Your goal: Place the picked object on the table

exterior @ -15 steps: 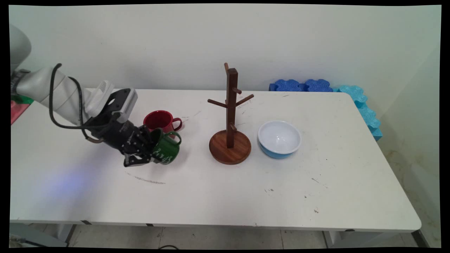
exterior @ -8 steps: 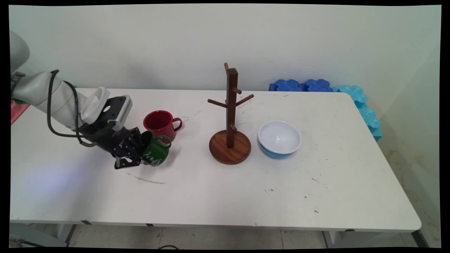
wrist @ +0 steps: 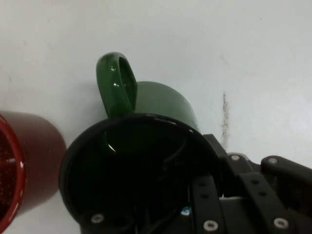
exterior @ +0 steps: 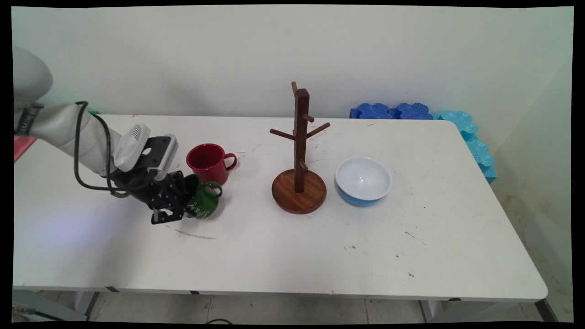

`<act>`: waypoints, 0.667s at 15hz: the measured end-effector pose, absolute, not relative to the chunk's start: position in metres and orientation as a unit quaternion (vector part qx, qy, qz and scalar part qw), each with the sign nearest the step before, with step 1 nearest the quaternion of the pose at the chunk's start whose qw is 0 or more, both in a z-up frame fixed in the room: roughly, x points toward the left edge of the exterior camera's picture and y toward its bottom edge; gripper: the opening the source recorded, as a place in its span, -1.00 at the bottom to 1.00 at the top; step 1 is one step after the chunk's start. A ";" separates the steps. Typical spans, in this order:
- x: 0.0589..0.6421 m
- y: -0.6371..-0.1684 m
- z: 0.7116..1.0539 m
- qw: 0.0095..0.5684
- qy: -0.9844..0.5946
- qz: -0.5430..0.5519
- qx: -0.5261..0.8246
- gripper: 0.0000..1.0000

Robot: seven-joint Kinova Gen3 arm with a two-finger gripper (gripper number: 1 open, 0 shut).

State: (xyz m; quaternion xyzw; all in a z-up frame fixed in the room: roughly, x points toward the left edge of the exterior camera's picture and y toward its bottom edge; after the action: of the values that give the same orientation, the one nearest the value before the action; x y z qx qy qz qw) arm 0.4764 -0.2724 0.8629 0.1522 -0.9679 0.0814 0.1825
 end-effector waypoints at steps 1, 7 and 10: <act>0.475 -0.273 0.862 0.181 -0.968 0.082 0.151 -1.00; 0.467 -0.277 0.853 0.171 -0.970 0.088 0.146 -1.00; 0.463 -0.279 0.850 0.169 -0.971 0.091 0.144 -1.00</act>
State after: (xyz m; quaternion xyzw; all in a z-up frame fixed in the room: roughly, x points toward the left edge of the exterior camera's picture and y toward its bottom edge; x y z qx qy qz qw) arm 0.4633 -0.2786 0.8496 0.1439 -0.9709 0.0907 0.1686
